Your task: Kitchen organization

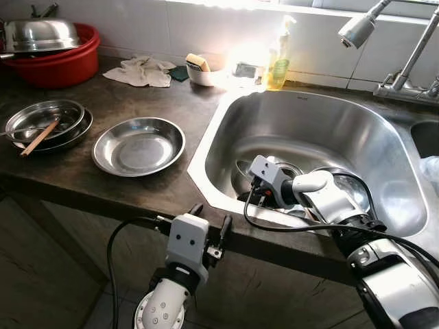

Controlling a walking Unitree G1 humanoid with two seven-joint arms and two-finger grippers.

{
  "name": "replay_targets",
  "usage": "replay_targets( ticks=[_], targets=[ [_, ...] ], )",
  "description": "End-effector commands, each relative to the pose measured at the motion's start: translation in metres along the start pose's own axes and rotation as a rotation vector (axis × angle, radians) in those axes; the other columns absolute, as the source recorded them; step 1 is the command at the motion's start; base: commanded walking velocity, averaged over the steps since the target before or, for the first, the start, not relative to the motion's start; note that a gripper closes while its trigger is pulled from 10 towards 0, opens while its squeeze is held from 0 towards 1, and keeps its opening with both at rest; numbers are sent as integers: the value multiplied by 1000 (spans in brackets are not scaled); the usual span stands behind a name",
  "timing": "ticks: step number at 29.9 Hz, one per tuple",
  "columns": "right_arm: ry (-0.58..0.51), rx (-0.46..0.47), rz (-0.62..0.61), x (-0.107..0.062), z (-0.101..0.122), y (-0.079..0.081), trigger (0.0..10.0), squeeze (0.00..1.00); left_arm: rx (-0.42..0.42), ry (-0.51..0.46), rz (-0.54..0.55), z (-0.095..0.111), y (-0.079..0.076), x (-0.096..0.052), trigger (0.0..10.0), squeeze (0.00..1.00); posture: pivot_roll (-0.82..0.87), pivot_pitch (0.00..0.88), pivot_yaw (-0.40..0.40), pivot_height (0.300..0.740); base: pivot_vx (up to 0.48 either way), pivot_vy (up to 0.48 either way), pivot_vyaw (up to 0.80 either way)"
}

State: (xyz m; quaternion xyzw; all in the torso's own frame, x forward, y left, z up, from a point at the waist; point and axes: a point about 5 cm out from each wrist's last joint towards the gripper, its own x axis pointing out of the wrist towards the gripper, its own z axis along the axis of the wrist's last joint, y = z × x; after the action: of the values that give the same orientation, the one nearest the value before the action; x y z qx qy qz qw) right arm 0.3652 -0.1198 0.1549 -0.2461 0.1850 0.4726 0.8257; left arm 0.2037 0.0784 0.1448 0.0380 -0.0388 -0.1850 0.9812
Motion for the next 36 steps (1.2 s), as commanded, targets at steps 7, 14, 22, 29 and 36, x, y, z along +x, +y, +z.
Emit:
replay_targets(
  ticks=[7, 14, 22, 29, 36],
  targets=[
    [-81, -18, -32, -6, 7, -2, 10000, 1000, 2, 73, -5, -15, 1, 6, 10000, 0, 226, 131, -67, 740, 0, 0, 0],
    [-141, -22, -98, -16, 12, -3, 10000, 1000, 11, 61, -5, -16, 3, 13, 10000, 0, 219, 105, -66, 740, 0, 0, 0],
    [-302, 37, -344, -36, 21, -8, 10000, 0, 15, 45, -8, -17, 3, 21, 10000, 0, 205, 67, -64, 740, 0, 0, 0],
    [-465, 65, -689, -66, 33, -3, 10000, 0, 23, 27, -10, -17, 5, 27, 10000, 0, 194, 34, -66, 740, 0, 0, 0],
    [-601, 215, -853, -83, 33, 25, 10000, 0, 28, 16, -16, -18, 4, 31, 10000, 0, 180, 11, -57, 740, 0, 0, 0]
  ],
)
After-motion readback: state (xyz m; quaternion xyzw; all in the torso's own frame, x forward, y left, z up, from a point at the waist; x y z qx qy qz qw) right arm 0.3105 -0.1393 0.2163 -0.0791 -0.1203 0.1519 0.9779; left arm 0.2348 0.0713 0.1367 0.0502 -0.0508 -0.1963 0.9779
